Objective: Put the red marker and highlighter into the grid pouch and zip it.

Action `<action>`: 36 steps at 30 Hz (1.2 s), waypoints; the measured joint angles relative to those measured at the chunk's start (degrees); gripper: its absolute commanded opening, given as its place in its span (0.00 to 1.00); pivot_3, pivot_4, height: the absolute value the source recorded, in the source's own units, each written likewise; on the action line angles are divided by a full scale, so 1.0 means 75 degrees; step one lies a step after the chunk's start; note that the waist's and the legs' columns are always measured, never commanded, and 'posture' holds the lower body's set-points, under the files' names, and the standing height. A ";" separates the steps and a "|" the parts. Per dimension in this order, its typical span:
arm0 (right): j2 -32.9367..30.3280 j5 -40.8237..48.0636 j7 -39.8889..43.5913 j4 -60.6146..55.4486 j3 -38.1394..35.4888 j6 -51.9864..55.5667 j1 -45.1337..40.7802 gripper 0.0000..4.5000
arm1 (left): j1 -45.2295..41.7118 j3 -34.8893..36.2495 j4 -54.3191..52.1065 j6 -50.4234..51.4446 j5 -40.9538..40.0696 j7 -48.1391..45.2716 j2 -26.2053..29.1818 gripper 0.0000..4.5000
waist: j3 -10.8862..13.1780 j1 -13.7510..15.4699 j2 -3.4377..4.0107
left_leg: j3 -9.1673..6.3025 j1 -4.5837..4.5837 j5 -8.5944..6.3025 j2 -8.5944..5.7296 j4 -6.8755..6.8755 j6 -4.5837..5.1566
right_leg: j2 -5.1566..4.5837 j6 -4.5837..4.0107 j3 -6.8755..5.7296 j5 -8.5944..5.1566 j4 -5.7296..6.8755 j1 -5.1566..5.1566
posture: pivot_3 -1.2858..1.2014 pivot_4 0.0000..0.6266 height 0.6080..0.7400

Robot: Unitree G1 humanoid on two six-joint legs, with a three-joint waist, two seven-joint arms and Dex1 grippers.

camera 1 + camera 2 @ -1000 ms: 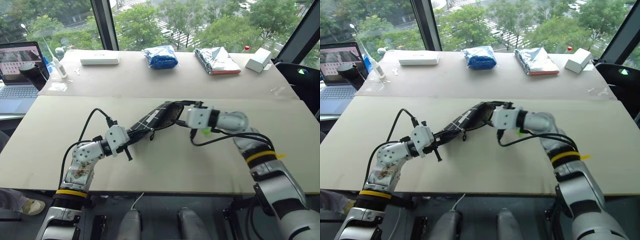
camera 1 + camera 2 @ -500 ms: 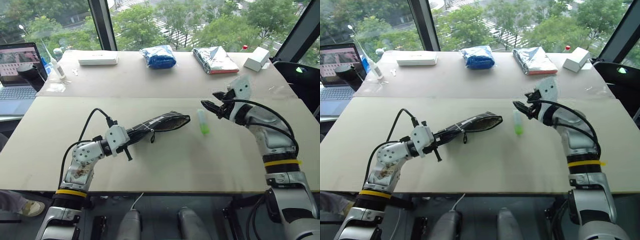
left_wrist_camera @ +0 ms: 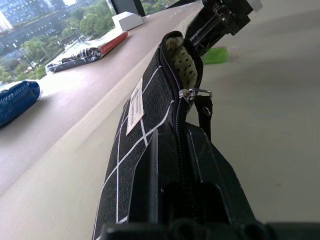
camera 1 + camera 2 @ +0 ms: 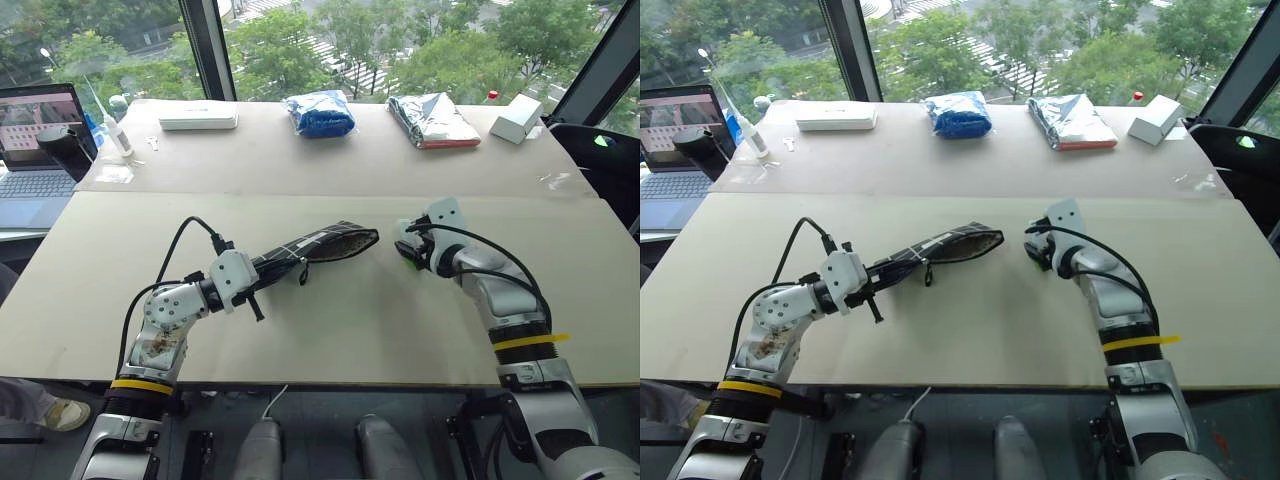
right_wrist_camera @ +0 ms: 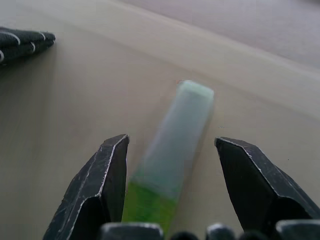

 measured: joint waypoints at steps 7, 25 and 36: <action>0.0167 -0.0214 -0.0289 -0.0374 0.0040 0.0130 0.0192 0.69 | 0.0084 0.0004 0.0000 0.0000 -0.0001 0.0038 0.0000 0.00 | -0.0001 -0.0004 -0.0001 | -0.0001 0.0003 0.0000 0.0001 -0.0001 0.0000 | 0.0001 0.0000 -0.0001 0.0000 0.0000 0.0003 | 0.52 0.24 1.00; 0.0242 -0.0356 -0.0106 -0.0406 -0.0060 -0.1197 0.0333 0.24 | 0.0121 0.0007 -0.0003 -0.0001 -0.0001 0.0075 0.0029 0.00 | 0.0000 -0.0006 0.0001 | 0.0000 0.0000 0.0000 0.0000 -0.0001 0.0000 | 0.0000 0.0002 0.0000 -0.0001 -0.0002 0.0000 | 0.52 0.24 1.00; -0.2093 -0.0050 0.3221 -0.1958 0.0025 -0.3983 0.0835 0.24 | 0.0042 0.0027 0.0019 -0.0007 -0.0002 -0.0029 0.0066 0.00 | 0.0005 0.0013 0.0008 | 0.0000 -0.0002 0.0000 0.0001 -0.0004 0.0000 | -0.0001 0.0005 -0.0002 -0.0003 -0.0015 0.0006 | 0.52 0.24 1.00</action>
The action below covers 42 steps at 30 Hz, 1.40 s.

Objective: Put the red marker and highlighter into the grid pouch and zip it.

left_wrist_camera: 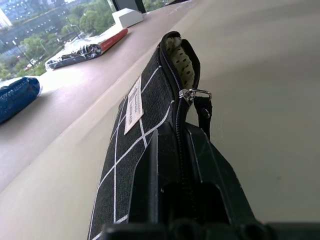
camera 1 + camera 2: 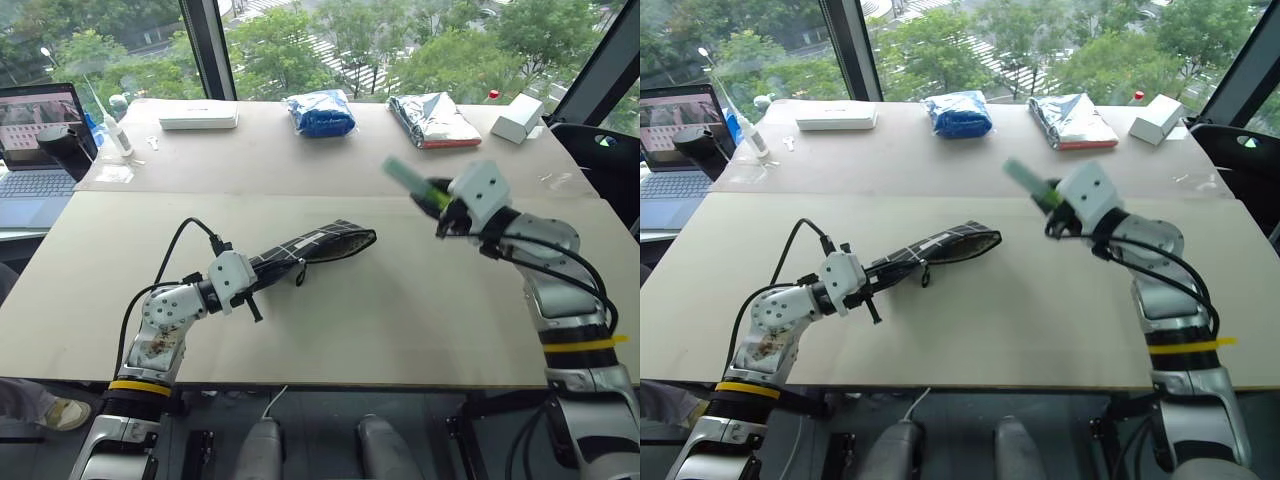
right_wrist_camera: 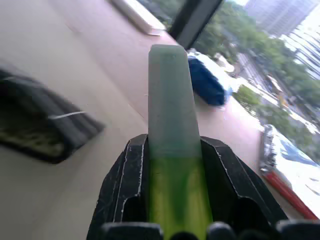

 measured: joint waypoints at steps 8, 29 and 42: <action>-0.0400 0.0116 0.0876 -0.0730 0.0290 0.0305 0.0391 0.24 | 0.0001 -0.0006 -0.0002 0.0000 -0.0002 -0.0030 -0.0008 0.00 | 0.0001 0.0002 -0.0001 | 0.0001 0.0002 0.0000 0.0001 0.0005 0.0000 | 0.0001 0.0001 0.0002 -0.0001 0.0004 0.0000 | 0.52 0.24 1.00; 0.0542 -0.1454 0.0908 0.0589 0.1880 -0.0793 -0.0733 0.24 | -0.0134 -0.0125 0.0077 -0.0006 0.0012 -0.0169 -0.0092 0.00 | 0.0001 0.0006 -0.0001 | 0.0001 0.0003 0.0000 0.0000 0.0006 0.0000 | 0.0001 -0.0001 -0.0001 0.0001 0.0006 -0.0002 | 0.52 0.24 1.00; 0.1497 -0.3045 0.0540 0.2288 0.2884 -0.2993 -0.2013 0.24 | -0.0168 -0.0131 0.0244 -0.0006 0.0054 -0.0240 -0.0111 0.00 | 0.0001 0.0009 -0.0001 | -0.0002 0.0004 0.0001 0.0001 0.0006 -0.0001 | 0.0001 -0.0006 -0.0005 0.0003 0.0011 -0.0002 | 0.52 0.24 1.00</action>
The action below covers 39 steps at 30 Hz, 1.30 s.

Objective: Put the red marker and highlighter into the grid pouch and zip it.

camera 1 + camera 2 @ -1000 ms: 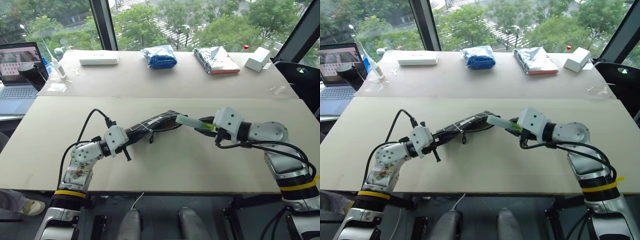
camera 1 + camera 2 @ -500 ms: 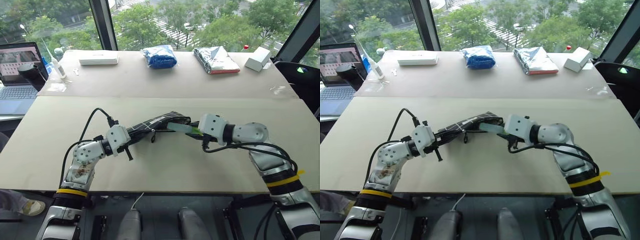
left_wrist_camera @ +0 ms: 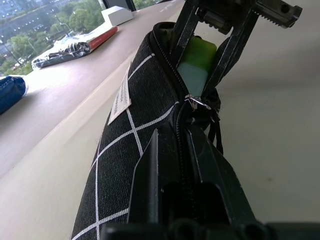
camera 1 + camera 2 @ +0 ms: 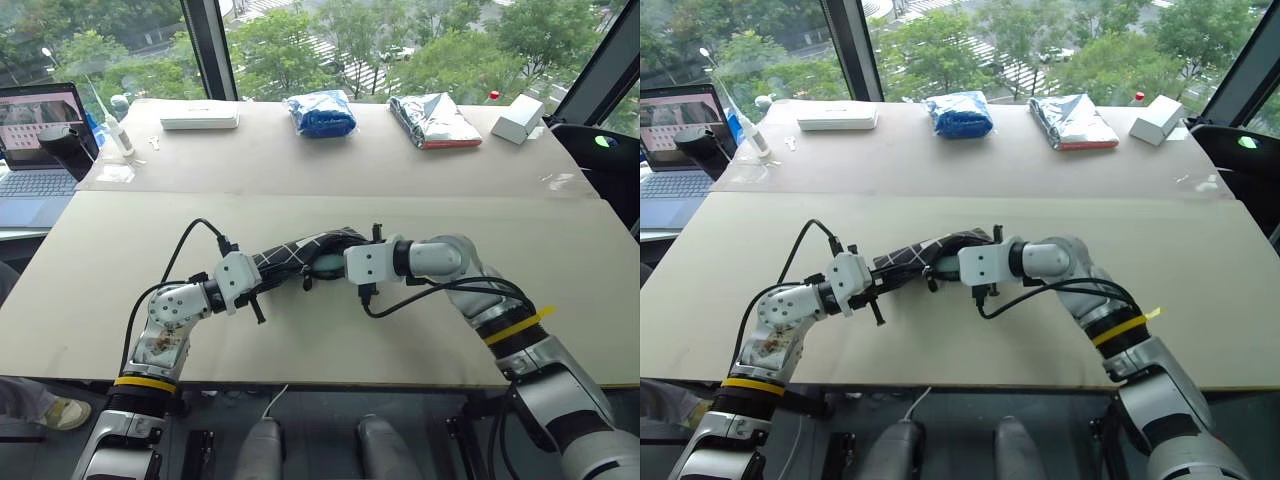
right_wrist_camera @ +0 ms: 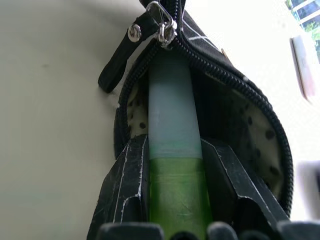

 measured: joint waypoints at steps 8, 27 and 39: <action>0.0291 -0.0419 -0.0705 0.0832 0.0098 -0.0678 -0.0305 0.35 | 0.0002 0.0017 -0.0048 0.0000 -0.0012 0.0055 -0.0013 0.00 | 0.0000 0.0004 0.0000 | -0.0001 0.0000 0.0000 0.0000 0.0000 0.0000 | -0.0001 -0.0001 -0.0001 0.0001 0.0002 0.0000 | 0.52 0.24 1.00; -0.1570 0.4396 0.1634 -0.2402 -0.2733 0.3390 0.1573 0.79 | 0.0042 0.0009 -0.0052 -0.0028 -0.0008 0.0127 -0.0051 0.00 | 0.0000 0.0062 0.0000 | -0.0012 -0.0004 -0.0002 -0.0002 -0.0003 0.0004 | -0.0003 -0.0001 -0.0009 0.0000 -0.0005 0.0012 | 0.52 0.24 1.00; -0.0074 0.4111 -0.0451 -0.3682 -0.1558 0.5535 0.3308 0.79 | 0.0069 -0.0009 -0.0054 -0.0066 -0.0006 0.0133 -0.0101 0.00 | -0.0010 -0.0115 -0.0017 | -0.0003 0.0004 0.0001 0.0007 0.0004 0.0001 | 0.0013 0.0054 0.0008 -0.0032 0.0013 -0.0002 | 0.52 0.24 1.00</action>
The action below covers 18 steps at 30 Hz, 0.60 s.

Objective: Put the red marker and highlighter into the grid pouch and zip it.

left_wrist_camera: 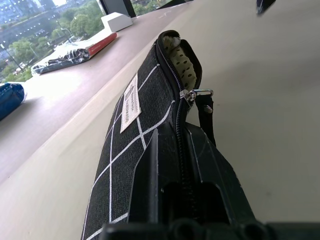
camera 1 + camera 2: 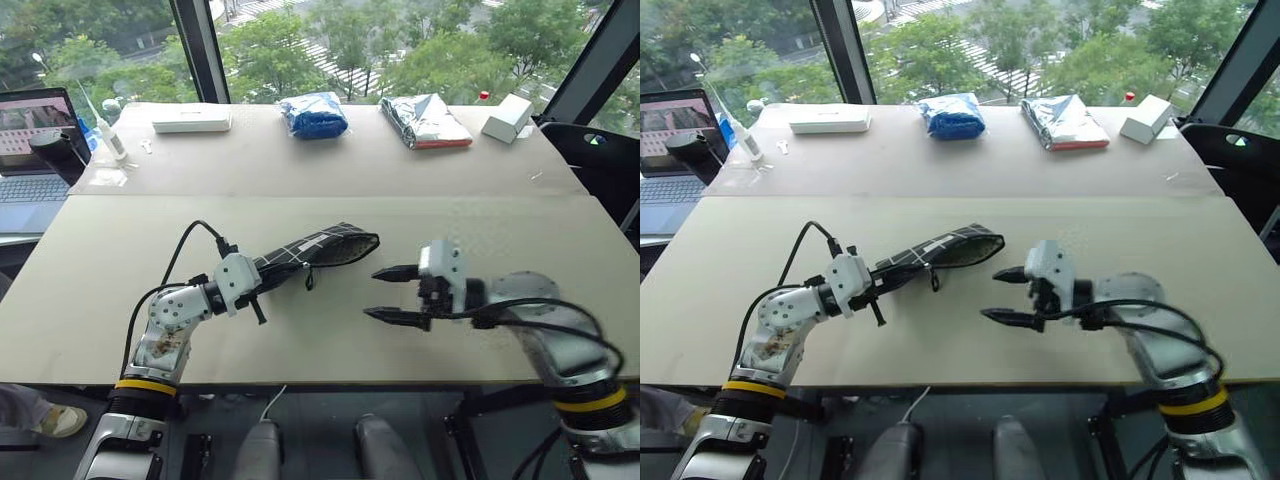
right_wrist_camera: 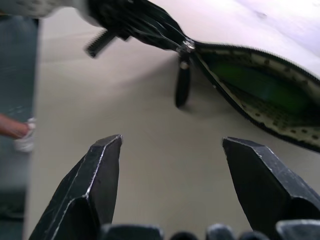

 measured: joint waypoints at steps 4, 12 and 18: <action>0.1097 -0.0617 -0.1232 0.0650 0.0296 0.0382 -0.0519 0.79 | -0.0018 0.0001 0.0004 -0.0004 0.0000 -0.0005 0.0003 0.00 | 0.0004 0.0029 0.0005 | 0.0000 -0.0009 0.0001 -0.0006 0.0003 -0.0002 | -0.0008 -0.0054 0.0000 0.0033 -0.0003 -0.0003 | 0.52 0.24 1.00; 0.2031 -0.0760 -0.1609 0.0877 0.0551 0.0843 -0.0888 0.79 | -0.0080 -0.0001 0.0013 -0.0005 0.0002 -0.0006 -0.0008 0.00 | 0.0003 0.0112 0.0005 | -0.0003 -0.0007 0.0001 -0.0004 0.0003 -0.0001 | -0.0007 -0.0054 -0.0008 0.0033 -0.0004 0.0000 | 0.52 0.24 1.00; 0.2172 -0.0488 -0.1423 0.0868 0.0519 0.1157 -0.1089 0.64 | -0.0080 -0.0001 0.0017 -0.0007 0.0004 -0.0002 -0.0031 0.00 | 0.0003 0.0099 0.0005 | -0.0004 -0.0005 0.0001 -0.0001 0.0001 -0.0001 | -0.0004 -0.0055 -0.0009 0.0033 -0.0003 -0.0001 | 0.52 0.24 1.00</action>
